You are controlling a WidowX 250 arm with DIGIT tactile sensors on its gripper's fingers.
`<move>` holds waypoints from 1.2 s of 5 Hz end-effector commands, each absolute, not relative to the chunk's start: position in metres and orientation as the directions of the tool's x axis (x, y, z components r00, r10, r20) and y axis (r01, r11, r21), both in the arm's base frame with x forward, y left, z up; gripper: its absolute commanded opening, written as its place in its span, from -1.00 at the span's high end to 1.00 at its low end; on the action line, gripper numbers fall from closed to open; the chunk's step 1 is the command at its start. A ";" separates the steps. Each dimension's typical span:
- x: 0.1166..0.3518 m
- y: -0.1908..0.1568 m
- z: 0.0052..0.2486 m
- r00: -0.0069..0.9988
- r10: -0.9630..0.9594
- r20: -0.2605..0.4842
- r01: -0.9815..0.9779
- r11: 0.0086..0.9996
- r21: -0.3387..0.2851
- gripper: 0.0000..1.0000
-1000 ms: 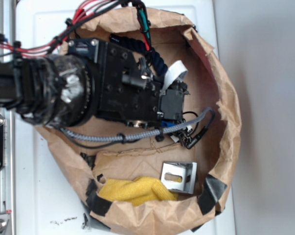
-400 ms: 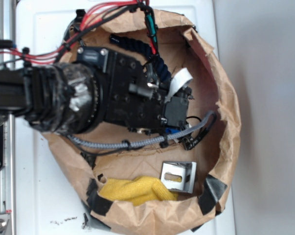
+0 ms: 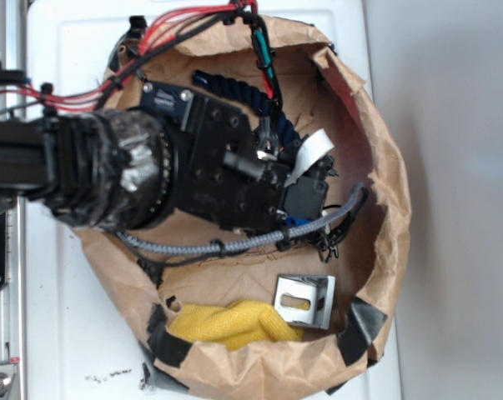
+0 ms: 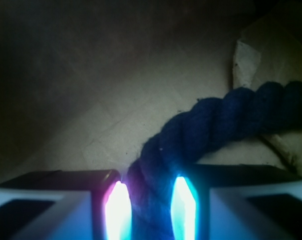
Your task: Grab the blue rope.
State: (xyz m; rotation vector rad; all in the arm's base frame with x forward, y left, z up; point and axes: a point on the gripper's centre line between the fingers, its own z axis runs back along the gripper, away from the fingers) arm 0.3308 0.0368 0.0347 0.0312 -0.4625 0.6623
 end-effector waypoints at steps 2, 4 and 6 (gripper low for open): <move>0.327 0.056 0.103 0.672 0.596 0.440 -0.626 0.774 -0.092 1.00; 0.306 0.060 0.175 0.727 0.530 0.436 -0.574 0.818 -0.038 1.00; 0.296 0.047 0.209 0.849 0.409 0.335 -0.445 0.895 0.038 1.00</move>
